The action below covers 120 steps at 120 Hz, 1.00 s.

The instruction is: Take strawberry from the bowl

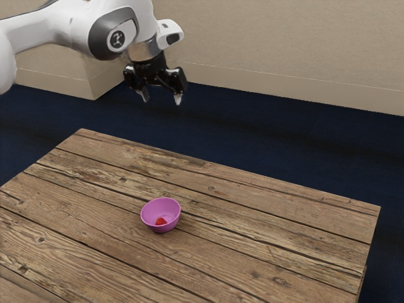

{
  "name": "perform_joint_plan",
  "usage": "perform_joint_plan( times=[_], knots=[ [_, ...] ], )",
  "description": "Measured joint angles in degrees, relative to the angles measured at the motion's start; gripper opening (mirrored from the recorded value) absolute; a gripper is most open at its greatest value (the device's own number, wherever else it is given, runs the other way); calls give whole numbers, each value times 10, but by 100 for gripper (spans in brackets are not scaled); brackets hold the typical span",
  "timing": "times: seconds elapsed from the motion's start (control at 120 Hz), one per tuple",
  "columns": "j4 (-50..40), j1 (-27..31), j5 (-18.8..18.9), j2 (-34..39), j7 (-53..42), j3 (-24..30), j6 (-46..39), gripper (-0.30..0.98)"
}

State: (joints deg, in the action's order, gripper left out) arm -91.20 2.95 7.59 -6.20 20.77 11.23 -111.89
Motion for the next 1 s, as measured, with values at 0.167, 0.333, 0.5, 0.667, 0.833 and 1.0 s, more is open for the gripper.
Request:
perform_joint_plan(
  times=[0.167,0.333,0.5,0.667,0.833,1.0],
  knots=[
    [12,2,1,-11,-3,0,80,67],
    [-9,5,-6,-65,-6,-3,92,68],
    [-93,8,-11,-75,-8,-14,36,68],
    [-158,10,-11,-76,-9,-23,-50,63],
    [-220,10,-11,-68,-10,-24,-96,48],
    [-253,9,-10,-65,-11,-21,-126,41]
  ],
)
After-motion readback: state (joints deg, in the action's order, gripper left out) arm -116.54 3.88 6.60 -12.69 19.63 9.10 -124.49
